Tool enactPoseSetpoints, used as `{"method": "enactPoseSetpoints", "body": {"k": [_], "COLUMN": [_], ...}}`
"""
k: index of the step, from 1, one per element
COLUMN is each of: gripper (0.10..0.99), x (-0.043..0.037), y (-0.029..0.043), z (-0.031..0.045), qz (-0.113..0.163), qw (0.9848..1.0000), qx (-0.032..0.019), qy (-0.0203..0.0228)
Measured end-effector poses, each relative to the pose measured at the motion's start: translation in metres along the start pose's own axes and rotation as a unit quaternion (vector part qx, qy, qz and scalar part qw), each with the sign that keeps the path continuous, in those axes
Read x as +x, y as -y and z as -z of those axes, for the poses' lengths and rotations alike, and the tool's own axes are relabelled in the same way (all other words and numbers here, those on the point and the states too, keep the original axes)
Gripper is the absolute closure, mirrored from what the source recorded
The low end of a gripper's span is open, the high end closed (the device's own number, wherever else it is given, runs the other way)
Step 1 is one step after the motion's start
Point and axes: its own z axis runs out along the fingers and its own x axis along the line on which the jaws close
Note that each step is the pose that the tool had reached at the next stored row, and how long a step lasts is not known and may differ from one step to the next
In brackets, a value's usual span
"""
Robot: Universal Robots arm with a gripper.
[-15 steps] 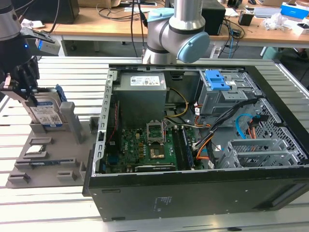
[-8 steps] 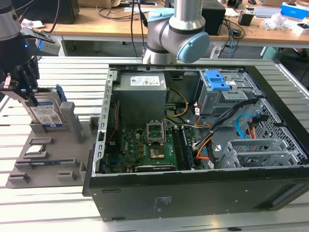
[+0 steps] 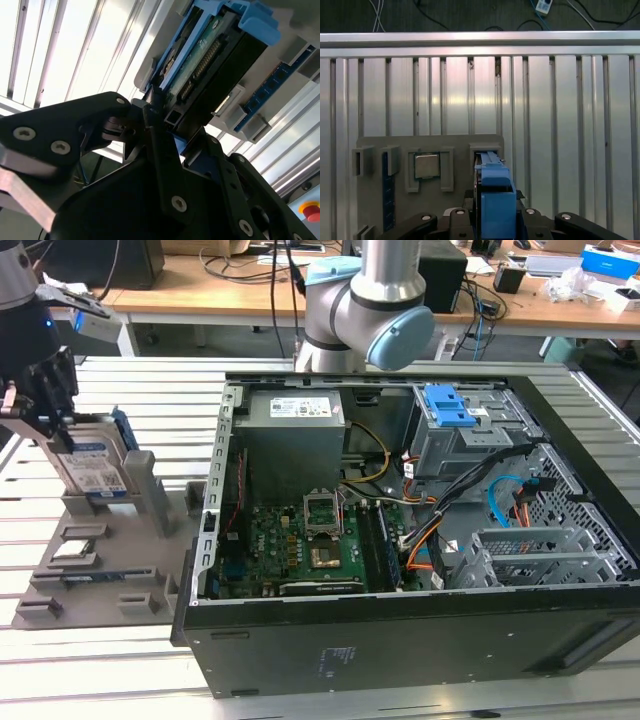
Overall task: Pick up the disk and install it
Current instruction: 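Pick up the disk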
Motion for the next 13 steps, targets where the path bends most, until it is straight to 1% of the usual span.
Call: {"method": "enactPoseSetpoints", "body": {"k": [5,7,13], "gripper": [0.718,0.718,0.718], "x": [-0.0001,-0.0003,-0.0007], "y": [-0.0005,-0.0008,-0.0014], "z": [0.0148,0.0251,0.0452], "qz": [0.000,0.000,0.000], "qw": [1.0000,1.0000,1.0000], "qx": [0.0000,0.0000,0.0001], "qy": [-0.0006,-0.0015,-0.0039]}}
